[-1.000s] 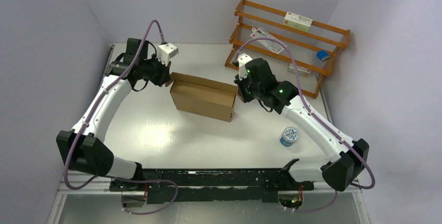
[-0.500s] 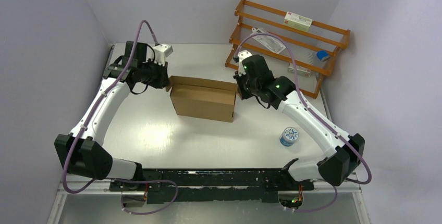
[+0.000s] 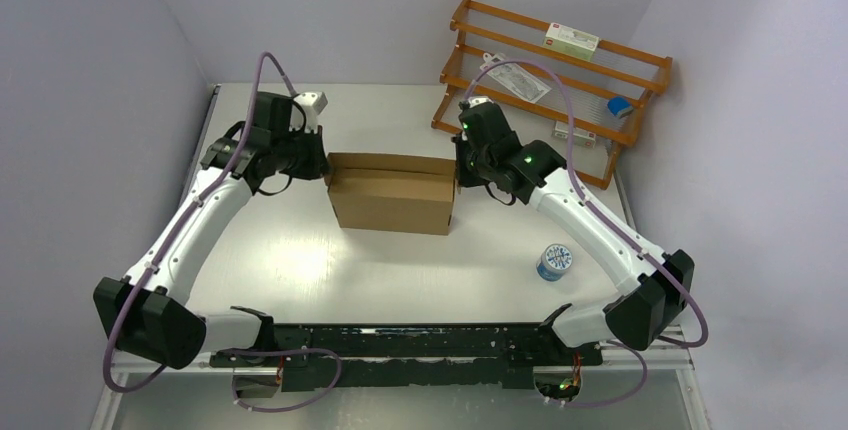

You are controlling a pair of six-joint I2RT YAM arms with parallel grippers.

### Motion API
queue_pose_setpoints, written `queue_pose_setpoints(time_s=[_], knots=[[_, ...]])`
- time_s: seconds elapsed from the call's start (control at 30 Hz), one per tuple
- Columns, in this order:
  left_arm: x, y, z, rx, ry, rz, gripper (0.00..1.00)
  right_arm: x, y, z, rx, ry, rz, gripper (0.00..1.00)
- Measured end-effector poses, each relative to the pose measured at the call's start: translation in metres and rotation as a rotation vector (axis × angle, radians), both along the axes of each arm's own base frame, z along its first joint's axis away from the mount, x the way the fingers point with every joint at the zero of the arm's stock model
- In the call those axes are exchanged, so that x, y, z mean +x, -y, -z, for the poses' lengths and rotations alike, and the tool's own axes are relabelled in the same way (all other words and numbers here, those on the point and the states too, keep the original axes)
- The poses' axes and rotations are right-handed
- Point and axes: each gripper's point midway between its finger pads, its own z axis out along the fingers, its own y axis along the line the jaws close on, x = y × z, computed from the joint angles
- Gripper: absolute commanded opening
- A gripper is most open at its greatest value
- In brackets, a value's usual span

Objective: Fold the paper box

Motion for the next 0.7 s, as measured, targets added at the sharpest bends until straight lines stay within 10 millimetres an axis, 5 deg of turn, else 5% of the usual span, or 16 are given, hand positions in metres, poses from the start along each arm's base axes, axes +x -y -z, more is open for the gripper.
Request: queue_pose_setpoints(time_s=[0.7], knots=[[-0.013, -0.004, 0.001, 0.23, 0.05, -0.161, 0.05, 0.001, -0.011, 0.001, -0.028, 0.004, 0.241, 0.0]])
